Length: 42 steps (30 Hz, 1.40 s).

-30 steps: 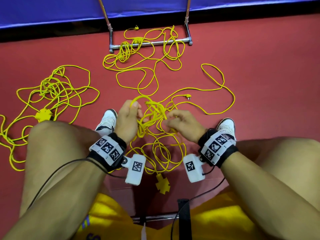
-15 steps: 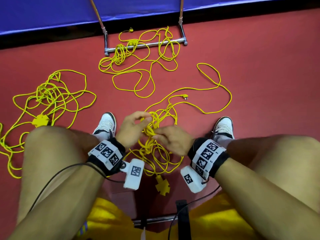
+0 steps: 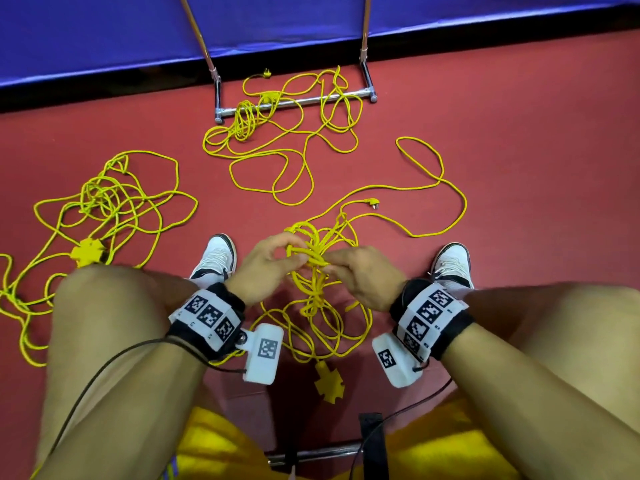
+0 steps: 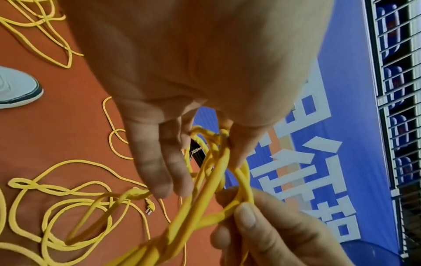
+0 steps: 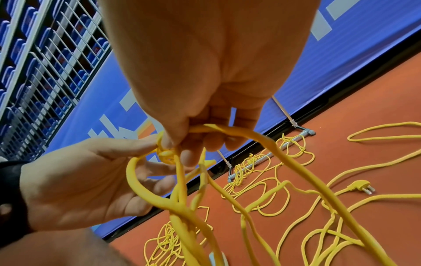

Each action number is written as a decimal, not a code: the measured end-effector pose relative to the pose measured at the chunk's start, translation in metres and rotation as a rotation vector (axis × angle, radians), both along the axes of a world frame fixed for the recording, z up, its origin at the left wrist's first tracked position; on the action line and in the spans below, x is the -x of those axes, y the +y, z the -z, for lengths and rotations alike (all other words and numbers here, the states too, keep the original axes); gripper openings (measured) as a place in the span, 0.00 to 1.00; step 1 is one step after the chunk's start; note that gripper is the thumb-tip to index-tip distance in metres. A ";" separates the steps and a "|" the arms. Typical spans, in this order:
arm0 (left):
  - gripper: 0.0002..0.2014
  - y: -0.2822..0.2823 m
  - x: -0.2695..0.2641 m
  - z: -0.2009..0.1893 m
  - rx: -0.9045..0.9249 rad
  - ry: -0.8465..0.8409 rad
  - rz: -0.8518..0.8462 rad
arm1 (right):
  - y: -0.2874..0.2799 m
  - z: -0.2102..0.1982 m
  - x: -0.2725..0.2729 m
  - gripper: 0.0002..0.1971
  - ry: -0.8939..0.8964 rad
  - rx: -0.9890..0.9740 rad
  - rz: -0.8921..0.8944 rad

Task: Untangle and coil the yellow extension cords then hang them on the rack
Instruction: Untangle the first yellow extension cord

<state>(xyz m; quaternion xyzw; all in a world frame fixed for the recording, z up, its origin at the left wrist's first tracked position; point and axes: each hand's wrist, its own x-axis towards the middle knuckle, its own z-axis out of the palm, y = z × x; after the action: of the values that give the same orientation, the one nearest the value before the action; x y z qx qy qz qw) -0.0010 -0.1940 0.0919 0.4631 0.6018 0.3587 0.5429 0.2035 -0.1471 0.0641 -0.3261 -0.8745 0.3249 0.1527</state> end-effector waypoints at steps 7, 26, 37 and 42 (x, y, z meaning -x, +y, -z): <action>0.09 0.008 0.008 0.001 0.142 -0.095 -0.457 | 0.002 -0.008 -0.001 0.15 0.020 -0.009 0.053; 0.10 0.006 0.013 0.001 0.458 -0.219 -0.617 | 0.011 -0.028 -0.005 0.21 0.336 0.240 0.486; 0.07 -0.010 -0.034 0.008 0.656 -0.229 -0.220 | 0.003 -0.039 0.010 0.14 0.512 0.545 0.395; 0.28 -0.011 -0.037 0.023 0.585 -0.211 -0.200 | 0.001 -0.054 0.009 0.13 0.659 0.650 0.380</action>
<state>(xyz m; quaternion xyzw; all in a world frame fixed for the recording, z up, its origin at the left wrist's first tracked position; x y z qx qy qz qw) 0.0361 -0.2048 0.0689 0.1862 0.6622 0.2684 0.6744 0.1943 -0.1464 0.1182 -0.3902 -0.5585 0.6329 0.3678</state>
